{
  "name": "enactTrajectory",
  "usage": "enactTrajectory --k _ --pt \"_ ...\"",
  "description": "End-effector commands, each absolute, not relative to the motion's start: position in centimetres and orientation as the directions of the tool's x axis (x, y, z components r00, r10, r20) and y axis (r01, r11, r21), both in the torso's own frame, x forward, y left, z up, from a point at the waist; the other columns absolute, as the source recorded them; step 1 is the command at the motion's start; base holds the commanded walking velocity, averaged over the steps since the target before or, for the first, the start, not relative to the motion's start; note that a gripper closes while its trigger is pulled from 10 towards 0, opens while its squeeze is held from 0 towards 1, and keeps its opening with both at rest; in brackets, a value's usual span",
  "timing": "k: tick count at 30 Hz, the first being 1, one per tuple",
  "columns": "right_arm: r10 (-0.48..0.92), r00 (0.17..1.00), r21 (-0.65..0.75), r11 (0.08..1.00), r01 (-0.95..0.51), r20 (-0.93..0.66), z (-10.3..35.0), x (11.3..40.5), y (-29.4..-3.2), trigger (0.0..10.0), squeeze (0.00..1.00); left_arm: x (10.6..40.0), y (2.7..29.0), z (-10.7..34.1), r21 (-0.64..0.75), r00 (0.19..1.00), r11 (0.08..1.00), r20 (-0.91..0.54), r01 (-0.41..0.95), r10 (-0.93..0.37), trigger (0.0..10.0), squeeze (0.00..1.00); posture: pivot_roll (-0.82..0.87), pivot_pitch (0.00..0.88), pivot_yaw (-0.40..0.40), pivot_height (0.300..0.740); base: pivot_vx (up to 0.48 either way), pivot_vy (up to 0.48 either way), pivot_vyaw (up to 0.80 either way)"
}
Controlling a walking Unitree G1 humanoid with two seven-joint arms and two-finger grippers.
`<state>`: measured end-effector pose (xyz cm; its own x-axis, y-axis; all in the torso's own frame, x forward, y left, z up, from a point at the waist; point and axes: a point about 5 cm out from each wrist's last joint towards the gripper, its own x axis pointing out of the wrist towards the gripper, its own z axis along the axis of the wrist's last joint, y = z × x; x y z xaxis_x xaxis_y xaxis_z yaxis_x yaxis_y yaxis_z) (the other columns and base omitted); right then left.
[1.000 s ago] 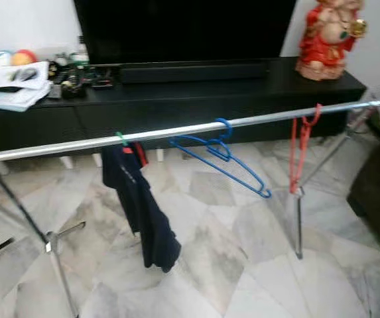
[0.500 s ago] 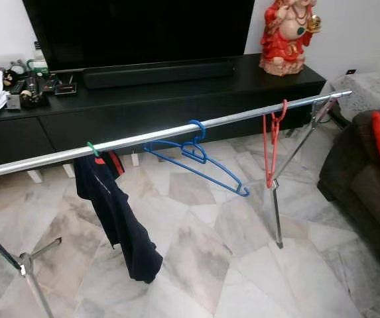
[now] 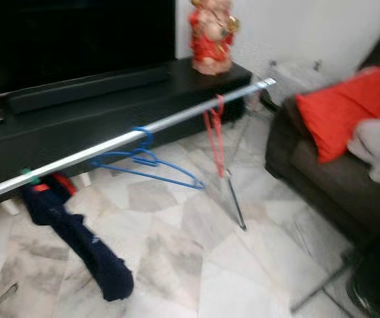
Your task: Hang hanger
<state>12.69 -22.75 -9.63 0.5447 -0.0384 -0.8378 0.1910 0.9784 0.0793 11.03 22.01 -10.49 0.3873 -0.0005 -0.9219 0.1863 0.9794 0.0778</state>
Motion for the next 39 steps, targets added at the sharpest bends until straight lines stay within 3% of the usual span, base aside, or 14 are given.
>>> enactTrajectory --k 1,39 --pt "-0.024 0.549 0.094 0.978 0.186 -0.836 -9.67 12.93 -22.20 10.0 0.00 10.13 22.47 -10.65 0.079 0.362 0.982 -0.932 0.173 0.011 10.0 0.00 -0.06 0.088 0.015 0.740 0.000 0.000 -0.76" --pt "-0.023 0.560 0.097 0.978 0.184 -0.828 -9.58 13.09 -22.21 10.0 0.00 10.25 22.45 -10.61 0.079 0.367 0.980 -0.930 0.183 0.007 10.0 0.00 -0.05 0.105 0.010 0.740 0.000 0.000 -0.72"
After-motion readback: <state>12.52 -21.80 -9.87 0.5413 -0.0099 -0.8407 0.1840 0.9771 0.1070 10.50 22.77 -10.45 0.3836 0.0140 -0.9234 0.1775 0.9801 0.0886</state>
